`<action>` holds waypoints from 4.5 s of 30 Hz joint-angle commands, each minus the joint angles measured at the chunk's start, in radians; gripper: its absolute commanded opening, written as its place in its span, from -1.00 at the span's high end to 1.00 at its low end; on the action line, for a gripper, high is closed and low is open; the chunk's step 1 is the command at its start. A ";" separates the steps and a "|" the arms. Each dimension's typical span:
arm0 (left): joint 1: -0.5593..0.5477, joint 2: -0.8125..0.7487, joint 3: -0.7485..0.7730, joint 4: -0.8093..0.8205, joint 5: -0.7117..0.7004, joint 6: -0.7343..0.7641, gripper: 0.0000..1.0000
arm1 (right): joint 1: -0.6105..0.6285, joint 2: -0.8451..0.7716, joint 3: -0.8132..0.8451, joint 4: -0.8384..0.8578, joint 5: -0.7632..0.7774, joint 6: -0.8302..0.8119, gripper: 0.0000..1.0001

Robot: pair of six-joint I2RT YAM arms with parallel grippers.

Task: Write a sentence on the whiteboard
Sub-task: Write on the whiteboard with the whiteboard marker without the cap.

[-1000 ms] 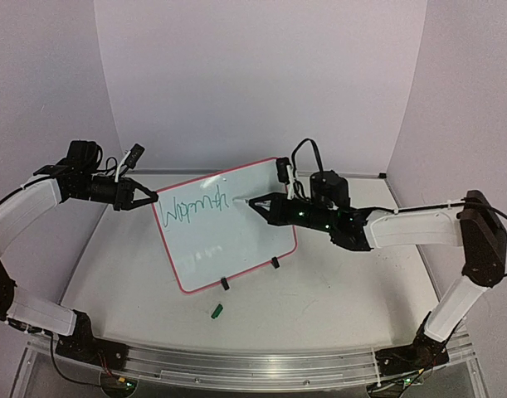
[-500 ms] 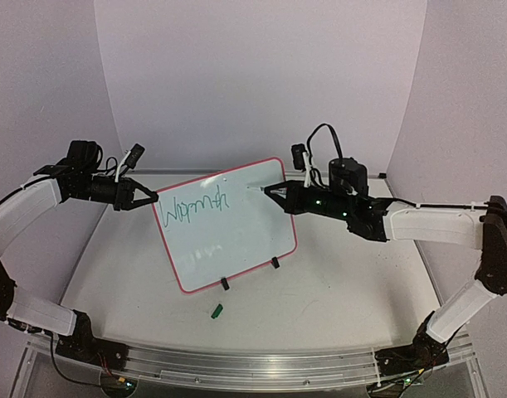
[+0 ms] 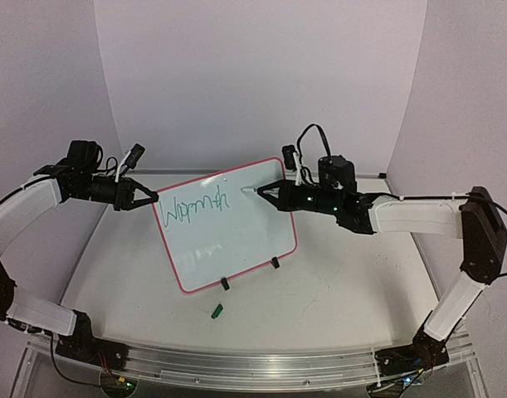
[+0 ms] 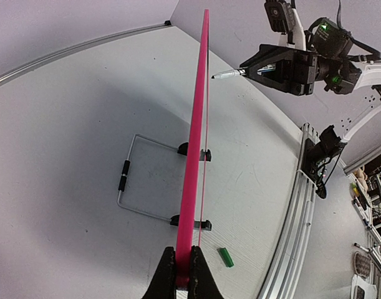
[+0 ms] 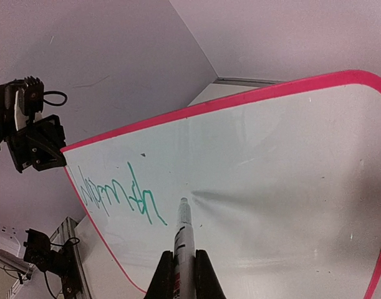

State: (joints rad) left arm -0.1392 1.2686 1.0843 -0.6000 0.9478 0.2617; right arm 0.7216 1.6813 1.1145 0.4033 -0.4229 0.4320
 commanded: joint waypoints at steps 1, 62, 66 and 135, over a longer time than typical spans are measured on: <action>-0.031 0.007 0.003 -0.026 -0.024 0.010 1.00 | -0.009 0.032 0.053 0.047 -0.017 0.018 1.00; -0.034 0.010 0.005 -0.029 -0.033 0.012 1.00 | -0.015 0.015 0.011 0.157 -0.009 0.060 1.00; -0.033 0.010 0.006 -0.029 -0.033 0.012 1.00 | -0.016 -0.035 -0.032 0.163 -0.009 0.040 1.00; -0.038 0.011 0.004 -0.034 -0.048 0.014 1.00 | -0.023 0.024 -0.085 0.251 0.155 0.144 1.00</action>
State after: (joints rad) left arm -0.1471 1.2686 1.0843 -0.5941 0.9173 0.2535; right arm 0.7055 1.7168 1.0229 0.6272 -0.3561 0.5762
